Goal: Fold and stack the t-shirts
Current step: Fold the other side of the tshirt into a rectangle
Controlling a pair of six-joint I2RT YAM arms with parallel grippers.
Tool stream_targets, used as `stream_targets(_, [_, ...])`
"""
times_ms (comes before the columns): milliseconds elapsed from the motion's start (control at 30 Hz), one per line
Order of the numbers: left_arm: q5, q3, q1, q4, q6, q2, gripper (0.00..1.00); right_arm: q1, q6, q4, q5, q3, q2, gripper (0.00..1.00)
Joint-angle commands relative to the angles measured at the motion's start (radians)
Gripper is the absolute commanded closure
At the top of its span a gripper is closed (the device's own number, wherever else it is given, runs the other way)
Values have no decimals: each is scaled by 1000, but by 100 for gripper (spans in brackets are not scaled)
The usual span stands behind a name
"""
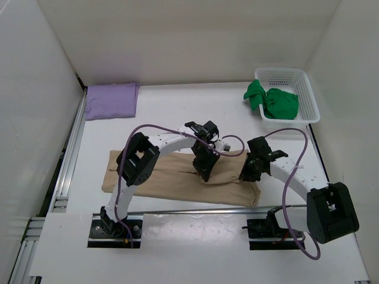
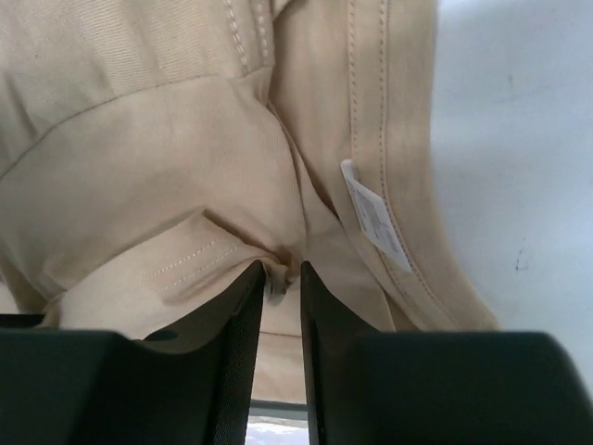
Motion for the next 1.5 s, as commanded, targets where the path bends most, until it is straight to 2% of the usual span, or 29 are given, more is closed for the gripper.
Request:
stream_targets(0, [43,5,1,18,8,-39,90,-1,8,-4,4,-8,-60,72])
stream_targets(133, [52,5,1,18,8,-39,88,-1,17,-27,25,-18,-201,71])
stream_targets(267, [92,5,-8,6,8,-39,85,-1,26,1,44,-18,-266,71])
stream_targets(367, [115,5,-17,-28,8,-39,83,-1,26,50,21,-6,-223,78])
stream_targets(467, [135,-20,-27,-58,8,-39,82,-1,26,71,-2,44,-108,90])
stream_targets(567, [146,-43,-27,-80,8,-49,77,-1,26,135,-64,54,-19,96])
stream_targets(733, [155,-77,-27,-89,8,-49,63,-1,38,225,-131,35,58,96])
stream_targets(767, [155,-77,-27,-89,8,-49,57,-1,38,246,-146,35,67,96])
stream_targets(833, [164,-77,-27,-99,8,-49,51,9,28,255,-192,26,86,98])
stream_targets(867, [164,-77,-27,-99,8,-49,41,9,17,256,-202,26,98,98])
stream_targets(900, [173,-77,-27,-111,8,-49,38,9,3,256,-211,14,98,98])
stream_targets(967, [173,-55,-27,-122,8,-49,35,19,-10,265,-240,-3,98,99])
stream_targets(1100, [173,-26,-27,-180,8,-49,35,30,-63,256,-294,-48,89,100])
stream_targets(1200, [173,-3,-27,-212,8,-58,34,56,-96,213,-303,-83,51,100])
stream_targets(1333, [184,-17,15,-223,8,-99,33,65,-97,144,-274,-141,-93,100])
stream_targets(1467, [173,-44,111,-232,8,-162,30,65,-87,62,-216,-172,-196,100])
